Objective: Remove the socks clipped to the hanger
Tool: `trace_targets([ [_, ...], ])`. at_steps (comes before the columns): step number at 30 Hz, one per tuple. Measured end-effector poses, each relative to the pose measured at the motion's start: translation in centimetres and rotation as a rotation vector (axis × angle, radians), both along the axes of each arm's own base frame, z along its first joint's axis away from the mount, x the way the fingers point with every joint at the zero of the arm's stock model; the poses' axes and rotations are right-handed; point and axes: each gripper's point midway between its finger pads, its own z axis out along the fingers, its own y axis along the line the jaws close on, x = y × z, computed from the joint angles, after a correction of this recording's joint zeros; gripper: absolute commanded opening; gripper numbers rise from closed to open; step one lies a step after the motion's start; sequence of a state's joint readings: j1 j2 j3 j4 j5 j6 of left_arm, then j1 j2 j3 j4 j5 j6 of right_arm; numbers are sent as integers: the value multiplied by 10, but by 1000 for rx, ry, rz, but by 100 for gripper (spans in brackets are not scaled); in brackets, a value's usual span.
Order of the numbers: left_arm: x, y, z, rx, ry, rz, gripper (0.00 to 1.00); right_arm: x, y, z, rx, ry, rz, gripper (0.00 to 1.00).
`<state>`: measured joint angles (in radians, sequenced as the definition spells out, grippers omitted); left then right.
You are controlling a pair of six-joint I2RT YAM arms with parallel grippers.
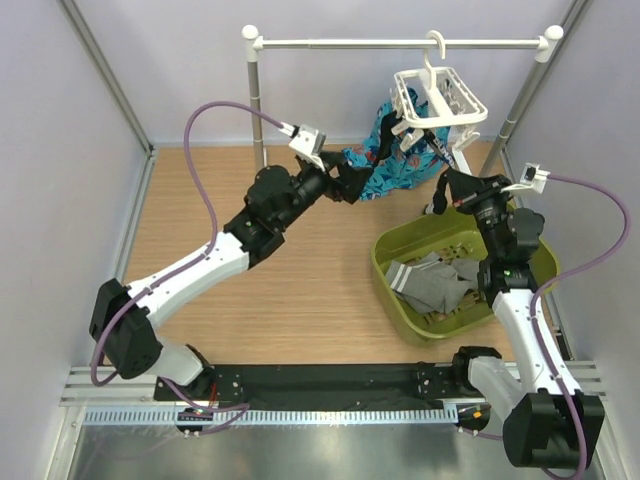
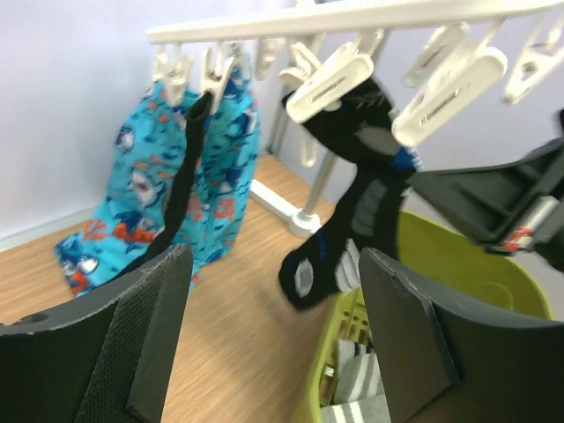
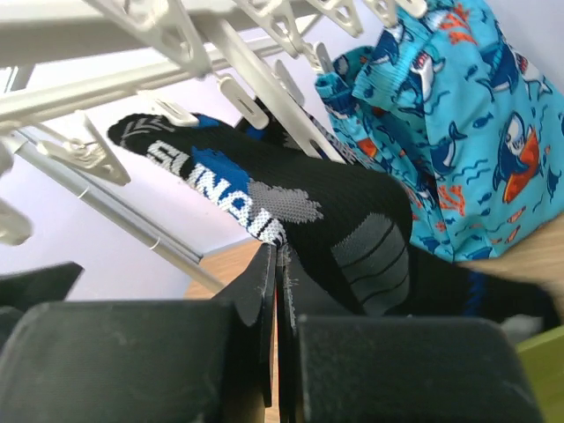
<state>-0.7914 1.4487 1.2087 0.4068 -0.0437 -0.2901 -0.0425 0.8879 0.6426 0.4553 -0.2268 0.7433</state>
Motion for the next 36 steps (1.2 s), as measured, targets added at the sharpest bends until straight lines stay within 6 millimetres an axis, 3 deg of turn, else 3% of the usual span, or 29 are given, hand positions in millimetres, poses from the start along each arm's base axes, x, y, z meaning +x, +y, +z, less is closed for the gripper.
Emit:
trace_targets([
  [3,6,-1,15,-30,13,-76,76,4,-3,-8,18,31,14,1],
  [9,56,33,30,-183,50,-165,76,8,13,-22,50,78,142,1],
  [12,71,22,40,-236,44,-292,75,4,24,-21,62,77,219,1],
  [17,76,-9,45,-326,27,-564,75,-7,47,-10,87,44,385,1],
  [20,80,-17,37,-349,40,-657,75,-12,57,-5,115,33,469,1],
  [24,83,-21,28,-353,50,-725,77,-18,67,3,150,6,568,1],
  [31,82,-24,41,-388,-11,-809,80,-22,76,4,199,0,674,1],
  [36,86,-27,38,-422,-39,-855,80,-26,80,5,209,-3,721,1],
])
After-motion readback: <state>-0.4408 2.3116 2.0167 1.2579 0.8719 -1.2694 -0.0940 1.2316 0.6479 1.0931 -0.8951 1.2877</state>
